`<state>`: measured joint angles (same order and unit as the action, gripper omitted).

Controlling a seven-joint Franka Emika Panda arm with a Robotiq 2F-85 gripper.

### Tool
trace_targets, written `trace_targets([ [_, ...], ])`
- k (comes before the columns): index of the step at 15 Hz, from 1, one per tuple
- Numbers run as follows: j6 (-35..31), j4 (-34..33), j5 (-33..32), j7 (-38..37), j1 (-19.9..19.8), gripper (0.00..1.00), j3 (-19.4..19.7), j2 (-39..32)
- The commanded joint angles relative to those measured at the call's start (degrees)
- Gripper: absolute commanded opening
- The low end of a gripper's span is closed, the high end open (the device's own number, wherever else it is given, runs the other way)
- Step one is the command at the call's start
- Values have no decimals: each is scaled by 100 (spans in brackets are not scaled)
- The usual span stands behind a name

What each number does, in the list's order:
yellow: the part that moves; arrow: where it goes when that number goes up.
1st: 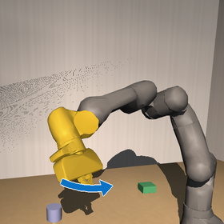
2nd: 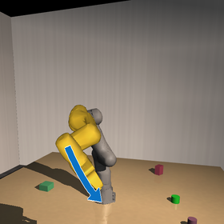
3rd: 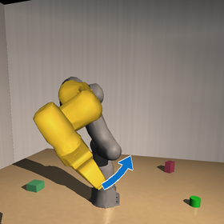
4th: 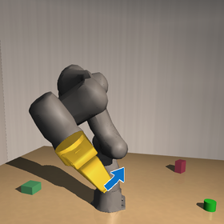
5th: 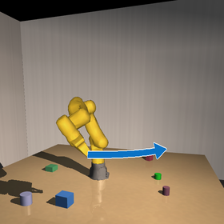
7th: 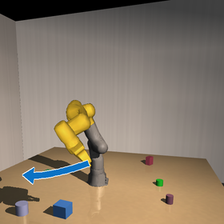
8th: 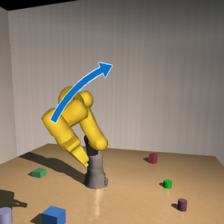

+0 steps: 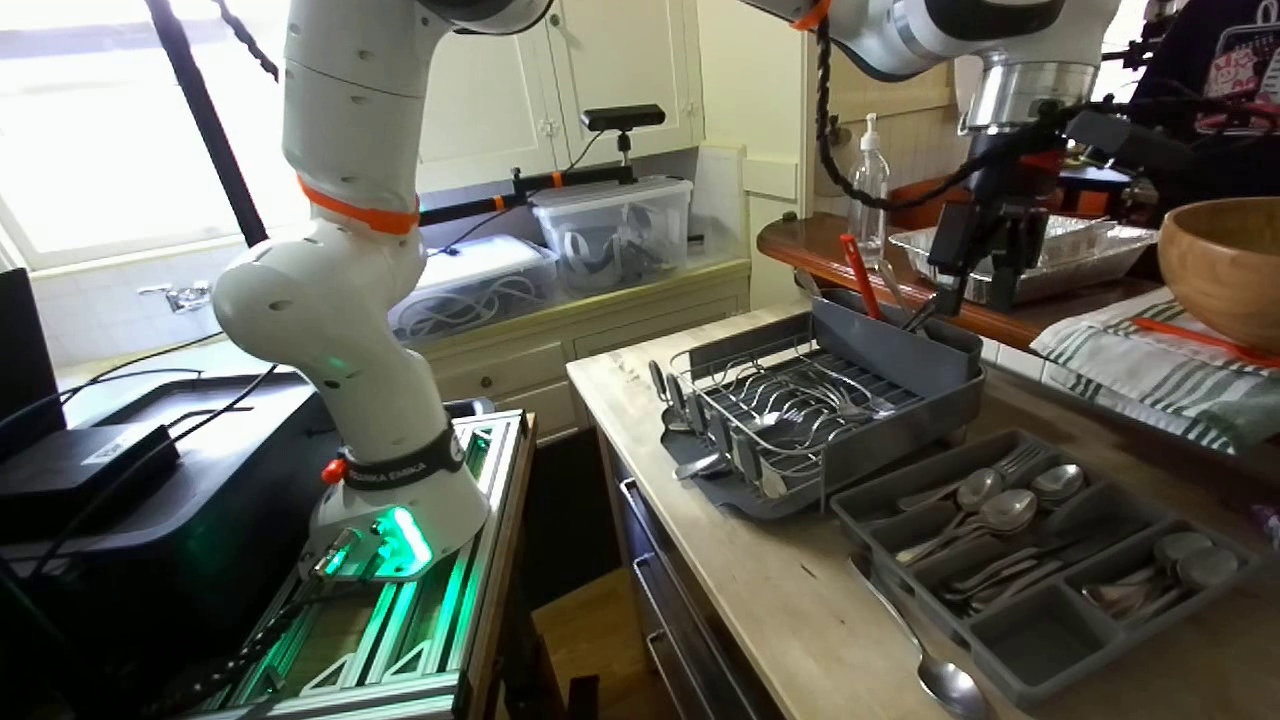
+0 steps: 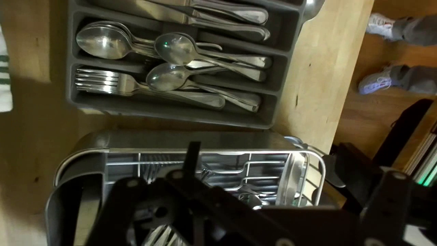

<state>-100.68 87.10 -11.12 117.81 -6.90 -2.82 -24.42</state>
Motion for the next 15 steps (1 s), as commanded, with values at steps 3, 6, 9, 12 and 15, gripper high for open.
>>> trace_targets([
  [3,-2,39,31,54,66,100,81,104],
  [6,-3,34,30,52,63,100,85,41],
  [9,-467,673,-128,-204,237,100,44,392],
  [12,-859,1413,-6,-600,287,100,63,891],
  [15,-1162,2246,130,-1223,231,100,152,1482],
])
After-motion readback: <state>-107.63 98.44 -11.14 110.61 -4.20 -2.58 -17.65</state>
